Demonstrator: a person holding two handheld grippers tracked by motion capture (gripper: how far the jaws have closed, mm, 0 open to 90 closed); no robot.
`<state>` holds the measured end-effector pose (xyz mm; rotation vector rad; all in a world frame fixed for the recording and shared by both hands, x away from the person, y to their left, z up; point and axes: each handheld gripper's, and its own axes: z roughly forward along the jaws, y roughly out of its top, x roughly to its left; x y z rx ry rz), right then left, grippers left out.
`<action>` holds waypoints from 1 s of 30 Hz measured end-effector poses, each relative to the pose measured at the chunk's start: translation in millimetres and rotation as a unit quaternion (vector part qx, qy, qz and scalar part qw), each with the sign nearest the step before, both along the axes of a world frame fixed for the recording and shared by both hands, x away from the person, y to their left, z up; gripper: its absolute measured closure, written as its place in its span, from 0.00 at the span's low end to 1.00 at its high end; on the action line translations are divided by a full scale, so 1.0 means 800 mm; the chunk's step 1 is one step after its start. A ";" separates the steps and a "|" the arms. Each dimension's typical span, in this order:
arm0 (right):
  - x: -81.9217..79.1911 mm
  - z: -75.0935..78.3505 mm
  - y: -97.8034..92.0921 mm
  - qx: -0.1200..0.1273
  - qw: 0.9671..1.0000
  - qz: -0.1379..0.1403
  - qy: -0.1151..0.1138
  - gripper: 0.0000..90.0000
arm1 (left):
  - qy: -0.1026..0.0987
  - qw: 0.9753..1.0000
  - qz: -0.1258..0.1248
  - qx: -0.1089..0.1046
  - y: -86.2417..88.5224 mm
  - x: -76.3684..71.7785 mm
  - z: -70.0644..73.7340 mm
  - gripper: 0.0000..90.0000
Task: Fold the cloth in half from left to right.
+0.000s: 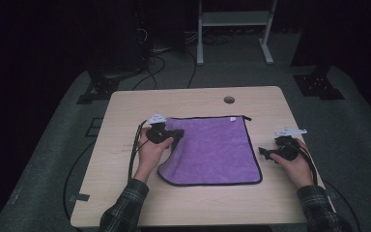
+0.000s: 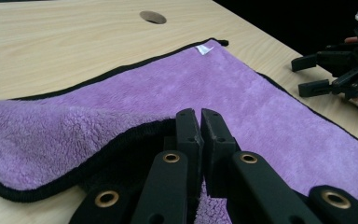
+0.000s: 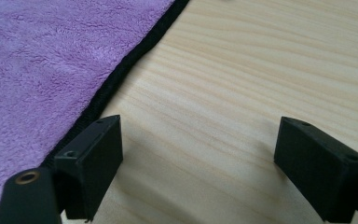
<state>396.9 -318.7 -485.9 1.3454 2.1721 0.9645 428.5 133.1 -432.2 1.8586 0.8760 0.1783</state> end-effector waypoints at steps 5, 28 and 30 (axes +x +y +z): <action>0.000 0.000 0.000 0.000 1.000 0.000 0.000 0.16 | -0.001 1.000 -0.010 -0.002 -0.013 0.004 0.003 0.96; 0.000 0.000 0.000 0.000 1.000 0.000 0.000 0.16 | 0.002 0.998 -0.054 -0.010 -0.092 0.021 0.006 0.96; 0.000 0.000 0.000 0.000 1.000 0.000 0.000 0.16 | 0.003 0.998 -0.058 -0.009 -0.099 0.022 0.005 0.96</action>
